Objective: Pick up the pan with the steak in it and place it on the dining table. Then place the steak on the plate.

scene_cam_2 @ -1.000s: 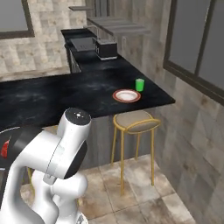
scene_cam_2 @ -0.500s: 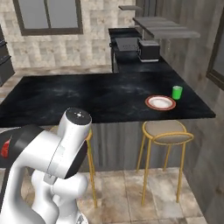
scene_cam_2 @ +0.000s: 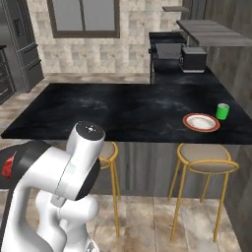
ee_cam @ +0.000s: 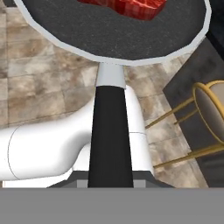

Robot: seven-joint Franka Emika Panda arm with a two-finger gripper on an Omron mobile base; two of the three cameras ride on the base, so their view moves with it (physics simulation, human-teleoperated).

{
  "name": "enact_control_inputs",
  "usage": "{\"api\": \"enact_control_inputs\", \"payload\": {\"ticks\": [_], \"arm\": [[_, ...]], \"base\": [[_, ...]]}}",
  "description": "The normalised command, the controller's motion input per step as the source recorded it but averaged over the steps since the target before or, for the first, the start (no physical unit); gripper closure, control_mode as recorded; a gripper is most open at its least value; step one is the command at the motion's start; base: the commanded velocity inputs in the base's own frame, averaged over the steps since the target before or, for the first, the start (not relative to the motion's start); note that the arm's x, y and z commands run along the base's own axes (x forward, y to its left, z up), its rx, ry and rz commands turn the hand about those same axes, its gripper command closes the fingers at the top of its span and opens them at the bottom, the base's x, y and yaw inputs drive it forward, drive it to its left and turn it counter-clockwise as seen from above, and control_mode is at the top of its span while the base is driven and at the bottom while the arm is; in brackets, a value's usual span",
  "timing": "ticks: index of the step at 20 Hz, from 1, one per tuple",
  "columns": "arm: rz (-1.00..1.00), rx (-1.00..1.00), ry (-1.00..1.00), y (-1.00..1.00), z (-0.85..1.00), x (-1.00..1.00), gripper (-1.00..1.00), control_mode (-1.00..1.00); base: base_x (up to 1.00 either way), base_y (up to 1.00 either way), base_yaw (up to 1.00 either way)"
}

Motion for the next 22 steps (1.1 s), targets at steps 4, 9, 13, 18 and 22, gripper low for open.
{"api": "enact_control_inputs", "payload": {"ticks": [4, 9, 13, 18, 22], "arm": [[0.00, 0.00, 0.00, 0.00, 0.00, 0.00, 1.00, 1.00], [0.00, 0.00, 0.00, 0.00, 0.00, 0.00, 1.00, 1.00], [0.00, 0.00, 0.00, 0.00, 0.00, 0.00, 1.00, 1.00], [0.00, 0.00, 0.00, 0.00, 0.00, 0.00, 1.00, 1.00], [0.00, 0.00, 0.00, 0.00, 0.00, 0.00, 1.00, 1.00]], "base": [[0.30, -0.71, 0.00], [0.41, -0.93, 0.01], [0.52, -0.88, 0.02], [0.64, -0.45, 0.01], [0.83, 0.00, -0.01]]}}
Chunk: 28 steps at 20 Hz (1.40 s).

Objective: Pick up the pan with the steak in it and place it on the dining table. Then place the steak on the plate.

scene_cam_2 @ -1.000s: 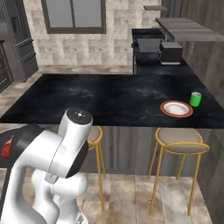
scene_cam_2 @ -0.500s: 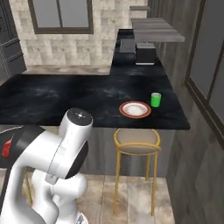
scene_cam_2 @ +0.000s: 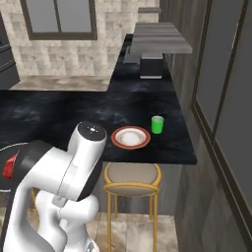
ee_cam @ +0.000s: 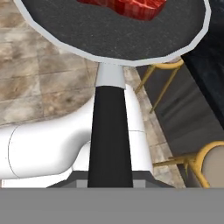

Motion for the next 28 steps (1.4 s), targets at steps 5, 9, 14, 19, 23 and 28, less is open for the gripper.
{"api": "enact_control_inputs", "payload": {"ticks": [5, 9, 14, 19, 23, 28], "arm": [[0.00, 0.00, 0.00, 0.00, 0.00, 0.00, 1.00, 1.00], [0.00, 0.00, 0.00, -0.04, -0.08, 0.72, 1.00, -1.00], [-0.09, 0.00, 0.00, -0.03, -0.16, 0.84, 1.00, -1.00], [-0.19, 0.00, 0.01, -0.05, -0.18, 0.75, 1.00, -1.00], [-0.23, 0.01, 0.03, 0.00, -0.24, 0.78, 1.00, -1.00], [-0.24, 0.00, 0.02, 0.10, -0.29, 0.57, 1.00, -1.00]], "base": [[1.00, 0.03, -0.01], [0.25, 0.00, 0.00], [0.00, 0.00, 0.00], [0.00, 0.00, 0.00], [0.00, 0.00, 0.00], [0.00, 0.00, 0.00]]}}
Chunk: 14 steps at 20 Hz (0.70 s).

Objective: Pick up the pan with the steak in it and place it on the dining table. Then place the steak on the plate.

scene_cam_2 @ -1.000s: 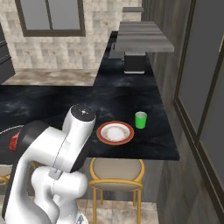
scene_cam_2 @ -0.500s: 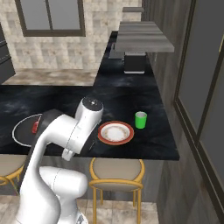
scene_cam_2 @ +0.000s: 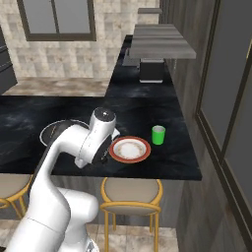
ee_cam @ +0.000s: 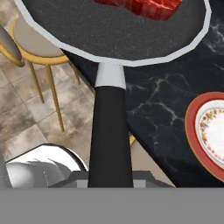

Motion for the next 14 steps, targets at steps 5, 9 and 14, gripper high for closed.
{"api": "enact_control_inputs", "payload": {"ticks": [5, 9, 14], "arm": [[-0.11, 0.00, 0.07, 0.05, -0.16, 0.12, 1.00, -1.00], [-0.01, 0.00, 0.05, 0.01, -0.21, 0.00, 1.00, -1.00], [-0.01, -0.03, 0.05, 0.09, -0.37, 0.04, 1.00, -1.00]], "base": [[0.00, 0.00, 0.00], [0.00, 0.00, 0.00], [0.00, 0.00, 0.00]]}}
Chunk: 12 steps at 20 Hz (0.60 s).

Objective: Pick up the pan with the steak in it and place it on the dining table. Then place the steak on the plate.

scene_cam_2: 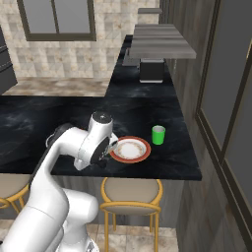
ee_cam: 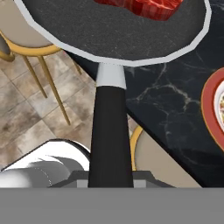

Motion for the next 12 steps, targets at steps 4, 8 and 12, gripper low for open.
{"api": "enact_control_inputs", "payload": {"ticks": [4, 8, 12], "arm": [[-0.04, -0.04, 0.02, 0.18, -0.36, 0.20, 1.00, -1.00], [-0.08, -0.04, 0.01, 0.28, -0.36, 0.38, 1.00, -1.00], [-0.08, -0.02, 0.01, 0.19, -0.34, 0.47, 1.00, -1.00]], "base": [[0.00, 0.00, 0.00], [0.00, 0.00, 0.00], [0.00, 0.00, 0.00]]}}
